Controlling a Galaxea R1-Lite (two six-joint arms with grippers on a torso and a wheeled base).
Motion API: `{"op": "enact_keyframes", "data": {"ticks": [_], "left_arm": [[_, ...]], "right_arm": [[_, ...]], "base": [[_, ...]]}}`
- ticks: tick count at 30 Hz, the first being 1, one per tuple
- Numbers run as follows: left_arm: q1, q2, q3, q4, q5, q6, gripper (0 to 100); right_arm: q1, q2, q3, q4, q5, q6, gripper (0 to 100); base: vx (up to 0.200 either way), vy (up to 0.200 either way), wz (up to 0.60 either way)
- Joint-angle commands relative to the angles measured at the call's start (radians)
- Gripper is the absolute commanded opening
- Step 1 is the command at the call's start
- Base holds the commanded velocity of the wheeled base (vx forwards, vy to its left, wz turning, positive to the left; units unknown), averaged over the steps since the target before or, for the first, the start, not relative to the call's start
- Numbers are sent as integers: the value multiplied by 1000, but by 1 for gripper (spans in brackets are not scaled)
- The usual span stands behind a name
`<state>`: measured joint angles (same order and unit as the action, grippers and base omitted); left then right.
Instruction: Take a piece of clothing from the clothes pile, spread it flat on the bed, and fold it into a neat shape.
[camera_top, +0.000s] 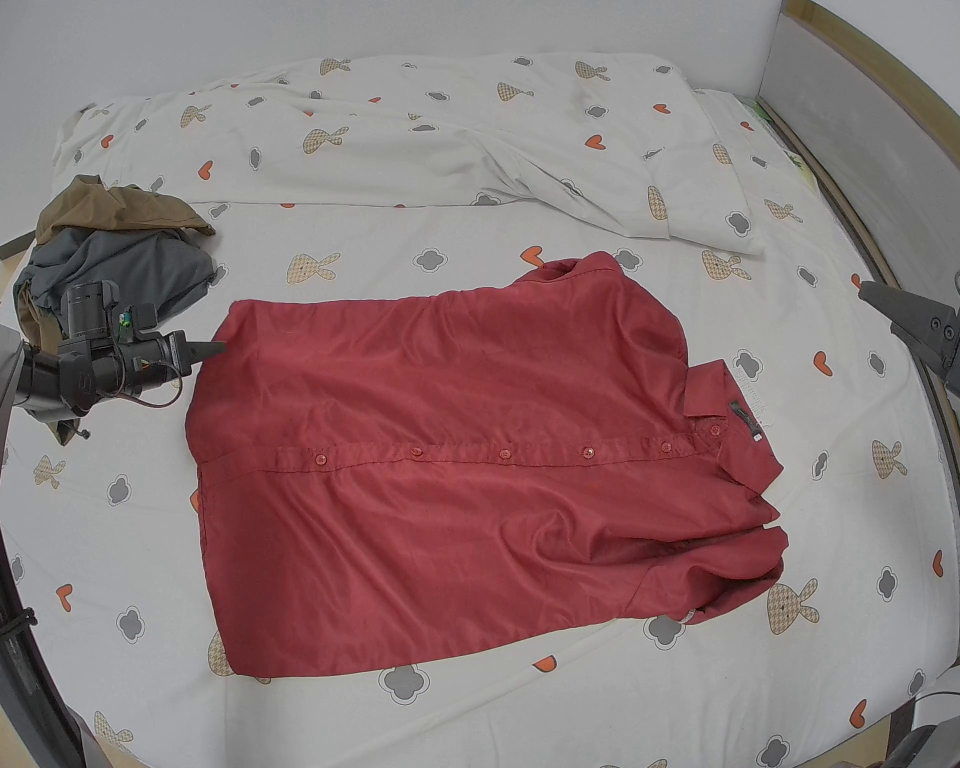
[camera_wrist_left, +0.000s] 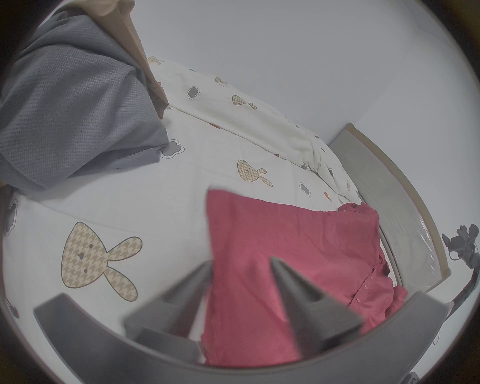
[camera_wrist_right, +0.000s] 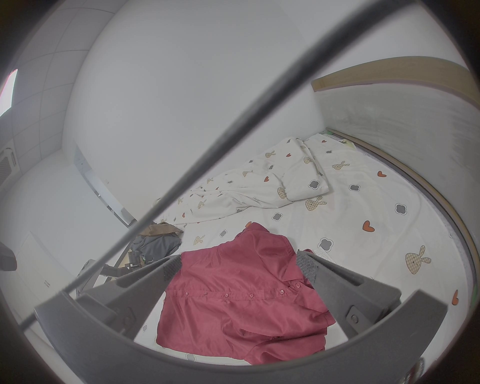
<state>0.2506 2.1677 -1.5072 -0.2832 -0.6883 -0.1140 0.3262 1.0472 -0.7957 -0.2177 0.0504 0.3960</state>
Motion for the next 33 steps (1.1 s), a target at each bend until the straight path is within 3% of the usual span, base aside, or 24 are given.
{"op": "enact_keyframes", "data": {"ticks": [1,4,7,9,16,18,22,27,33], "left_arm": [[7,-20,24,1,1,1,100],[36,-63,70,-1,4,2,100],[87,-164,206,-4,1,4,100],[90,-279,392,-1,-4,-1,100],[-5,-526,897,-13,-8,-15,100],[-19,-545,940,-17,-11,-16,100],[-50,-562,1096,-113,-13,-16,100],[-53,-503,1256,-335,-27,-12,100],[-73,-440,1355,-511,-79,-9,100]], "right_arm": [[1,2,0,0,0,0,100],[1,2,1,0,0,0,100],[1,2,0,0,0,0,100],[1,2,0,0,2,0,100],[-1,0,0,0,2,1,100],[-1,0,0,0,3,1,100],[-3,2,0,0,12,1,100],[-3,-4,-2,0,14,1,100],[-3,-6,-2,0,14,1,100]], "base": [[0,0,0],[0,0,0],[0,0,0],[0,0,0],[0,0,0],[0,0,0],[0,0,0],[0,0,0],[0,0,0]]}}
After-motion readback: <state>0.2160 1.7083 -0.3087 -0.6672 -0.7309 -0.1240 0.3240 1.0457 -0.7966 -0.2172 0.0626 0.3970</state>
